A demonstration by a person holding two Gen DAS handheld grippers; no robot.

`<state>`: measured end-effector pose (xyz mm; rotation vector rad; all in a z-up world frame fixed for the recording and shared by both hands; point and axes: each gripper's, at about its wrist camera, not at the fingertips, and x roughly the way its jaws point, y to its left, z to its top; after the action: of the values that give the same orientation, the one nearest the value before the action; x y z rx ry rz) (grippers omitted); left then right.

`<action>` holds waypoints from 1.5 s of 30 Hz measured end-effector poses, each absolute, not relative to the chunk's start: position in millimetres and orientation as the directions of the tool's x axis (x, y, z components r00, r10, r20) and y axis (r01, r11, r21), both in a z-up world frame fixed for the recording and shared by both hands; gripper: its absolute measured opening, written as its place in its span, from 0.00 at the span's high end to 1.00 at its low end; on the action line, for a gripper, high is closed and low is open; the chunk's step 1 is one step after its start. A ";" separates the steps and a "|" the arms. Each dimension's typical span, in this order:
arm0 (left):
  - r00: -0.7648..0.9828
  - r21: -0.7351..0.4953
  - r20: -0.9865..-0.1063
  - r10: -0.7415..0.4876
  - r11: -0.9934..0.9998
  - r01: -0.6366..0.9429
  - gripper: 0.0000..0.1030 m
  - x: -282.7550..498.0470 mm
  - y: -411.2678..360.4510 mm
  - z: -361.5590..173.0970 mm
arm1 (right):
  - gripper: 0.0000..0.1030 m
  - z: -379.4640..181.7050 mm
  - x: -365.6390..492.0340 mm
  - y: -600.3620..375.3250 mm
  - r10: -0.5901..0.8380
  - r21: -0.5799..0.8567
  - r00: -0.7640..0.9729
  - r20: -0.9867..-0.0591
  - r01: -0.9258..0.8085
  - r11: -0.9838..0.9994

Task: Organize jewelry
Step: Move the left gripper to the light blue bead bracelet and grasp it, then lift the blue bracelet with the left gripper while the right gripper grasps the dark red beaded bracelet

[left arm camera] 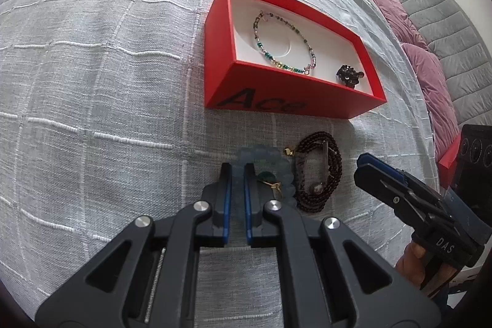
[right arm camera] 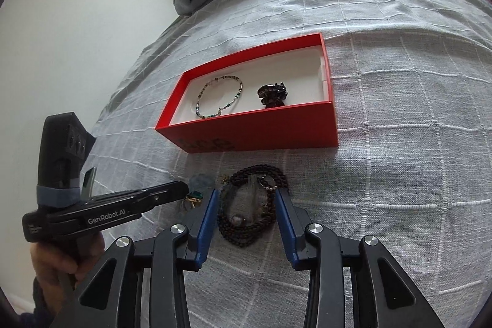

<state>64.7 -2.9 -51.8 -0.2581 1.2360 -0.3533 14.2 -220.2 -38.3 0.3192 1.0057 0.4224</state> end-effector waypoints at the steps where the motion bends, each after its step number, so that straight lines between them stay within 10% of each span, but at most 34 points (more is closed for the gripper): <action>1: 0.283 -0.376 -0.873 -0.396 0.918 0.124 0.93 65.2 -5.7 -52.4 | 0.67 -38.4 12.9 -216.5 0.482 0.439 0.464 -0.743 -0.207 0.875; 45: 0.412 -0.436 -0.740 -0.532 0.845 0.310 0.87 38.5 -1.8 12.3 | 0.82 -67.9 29.8 -156.8 0.410 0.303 0.431 -0.804 -0.296 0.906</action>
<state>38.5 -1.8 12.3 -0.2459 1.0167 -0.5363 29.8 -156.8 -67.9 0.1217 1.0361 0.4415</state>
